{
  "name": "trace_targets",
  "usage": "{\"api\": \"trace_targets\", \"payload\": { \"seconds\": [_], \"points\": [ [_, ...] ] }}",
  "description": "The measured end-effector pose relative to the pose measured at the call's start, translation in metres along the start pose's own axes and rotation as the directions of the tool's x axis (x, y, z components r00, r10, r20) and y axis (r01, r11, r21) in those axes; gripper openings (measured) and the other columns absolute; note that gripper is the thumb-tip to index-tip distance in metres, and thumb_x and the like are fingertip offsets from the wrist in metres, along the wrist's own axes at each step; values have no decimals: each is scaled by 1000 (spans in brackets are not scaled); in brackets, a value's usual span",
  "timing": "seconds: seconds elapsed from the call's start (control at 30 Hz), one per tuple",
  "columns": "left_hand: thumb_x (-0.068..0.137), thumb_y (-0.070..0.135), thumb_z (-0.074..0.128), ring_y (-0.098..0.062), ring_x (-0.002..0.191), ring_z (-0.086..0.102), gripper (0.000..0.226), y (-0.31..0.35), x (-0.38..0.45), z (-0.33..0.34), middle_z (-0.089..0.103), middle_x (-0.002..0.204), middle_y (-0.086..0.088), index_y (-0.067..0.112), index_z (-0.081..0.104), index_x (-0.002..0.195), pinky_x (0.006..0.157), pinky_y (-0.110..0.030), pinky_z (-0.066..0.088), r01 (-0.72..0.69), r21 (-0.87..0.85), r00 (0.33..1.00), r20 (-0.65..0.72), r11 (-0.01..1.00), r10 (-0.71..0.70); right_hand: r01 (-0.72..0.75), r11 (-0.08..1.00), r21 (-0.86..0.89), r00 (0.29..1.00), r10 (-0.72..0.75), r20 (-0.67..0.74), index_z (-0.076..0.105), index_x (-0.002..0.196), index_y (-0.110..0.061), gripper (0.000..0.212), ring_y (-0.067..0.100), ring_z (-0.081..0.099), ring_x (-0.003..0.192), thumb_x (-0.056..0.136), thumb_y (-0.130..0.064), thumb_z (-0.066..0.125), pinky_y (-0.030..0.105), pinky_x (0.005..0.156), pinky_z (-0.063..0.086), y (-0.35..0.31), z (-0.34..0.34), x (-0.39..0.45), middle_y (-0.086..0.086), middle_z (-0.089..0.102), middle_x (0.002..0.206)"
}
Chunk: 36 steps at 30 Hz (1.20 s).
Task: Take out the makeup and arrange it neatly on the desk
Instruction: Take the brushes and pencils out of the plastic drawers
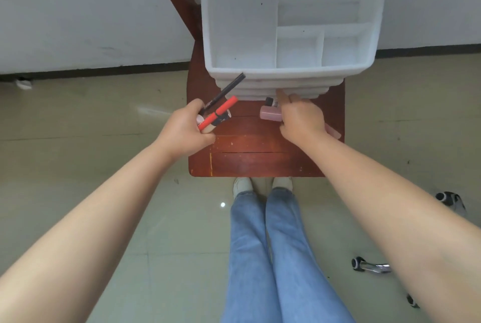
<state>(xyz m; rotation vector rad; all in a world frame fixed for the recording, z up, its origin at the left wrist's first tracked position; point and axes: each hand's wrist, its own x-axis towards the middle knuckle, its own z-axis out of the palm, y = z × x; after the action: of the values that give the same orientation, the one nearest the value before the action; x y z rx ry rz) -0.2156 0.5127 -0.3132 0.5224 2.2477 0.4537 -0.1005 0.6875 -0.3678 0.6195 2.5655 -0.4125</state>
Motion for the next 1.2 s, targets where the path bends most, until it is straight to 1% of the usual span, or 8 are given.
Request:
{"api": "trace_targets", "payload": {
  "seconds": [0.27, 0.4, 0.57, 0.7, 0.8, 0.9, 1.07, 1.2],
  "points": [
    [77, 12, 60, -32, 76, 49, 30, 32, -13, 9, 48, 82, -8, 10, 34, 91, 60, -29, 32, -91, 243, 992, 106, 966, 67, -17, 1000, -24, 997, 18, 71, 44, 119, -6, 42, 35, 54, 101, 79, -5, 57, 32, 65, 34, 17, -16, -44, 15, 53, 115],
    [79, 14, 58, -34, 89, 55, 30, 86, -22, -3, 59, 96, -15, 5, 45, 105, 64, -30, 36, -241, 369, 969, 146, 898, 200, -59, 998, -29, 997, 60, 54, 44, 119, -7, 42, 33, 54, 103, 79, -7, 56, 36, 70, 43, 37, -49, -82, 12, 52, 116],
    [80, 17, 56, -36, 93, 55, 21, 180, -45, -34, 60, 101, -17, 10, 44, 95, 64, -30, 34, -442, 427, 896, 177, 789, 407, -160, 986, -47, 986, 158, -43, 44, 119, -8, 39, 31, 53, 107, 82, -9, 54, 35, 72, 42, 70, -115, -140, 11, 52, 118],
    [81, 18, 55, -36, 90, 56, 19, 254, -72, -50, 59, 98, -16, 9, 43, 93, 64, -33, 39, -609, 466, 785, 243, 642, 569, -311, 949, -41, 933, 297, -202, 44, 115, -6, 35, 31, 53, 104, 82, -7, 53, 31, 66, 33, 96, -183, -194, 12, 53, 114],
    [83, 19, 54, -32, 77, 51, 20, 305, -96, -52, 55, 87, -13, 12, 36, 87, 62, -31, 39, -727, 499, 663, 328, 472, 673, -471, 882, 23, 831, 453, -322, 46, 111, -6, 32, 31, 54, 101, 80, -6, 54, 30, 64, 34, 109, -223, -254, 12, 54, 110],
    [84, 18, 53, -29, 73, 47, 17, 349, -139, -45, 48, 77, -6, 13, 38, 89, 61, -29, 38, -820, 496, 514, 417, 286, 750, -631, 763, 143, 672, 629, -390, 46, 111, -8, 34, 32, 55, 99, 79, -8, 55, 31, 64, 37, 101, -230, -326, 11, 55, 109],
    [85, 18, 51, -27, 73, 46, 14, 395, -251, -4, 45, 74, -1, 14, 42, 95, 59, -28, 36, -921, 383, 193, 613, -74, 766, -805, 468, 364, 363, 874, -322, 46, 116, -9, 39, 32, 56, 100, 78, -11, 57, 32, 70, 41, 58, -190, -455, 10, 56, 113],
    [82, 10, 50, -25, 70, 45, 13, 402, -359, 43, 42, 69, -1, 13, 37, 86, 46, -25, 31, -880, 278, -75, 721, -386, 689, -876, 204, 437, 101, 964, -246, 46, 117, -9, 41, 33, 57, 99, 79, -14, 59, 33, 70, 44, 8, -151, -570, 11, 57, 115]
  ]
}}
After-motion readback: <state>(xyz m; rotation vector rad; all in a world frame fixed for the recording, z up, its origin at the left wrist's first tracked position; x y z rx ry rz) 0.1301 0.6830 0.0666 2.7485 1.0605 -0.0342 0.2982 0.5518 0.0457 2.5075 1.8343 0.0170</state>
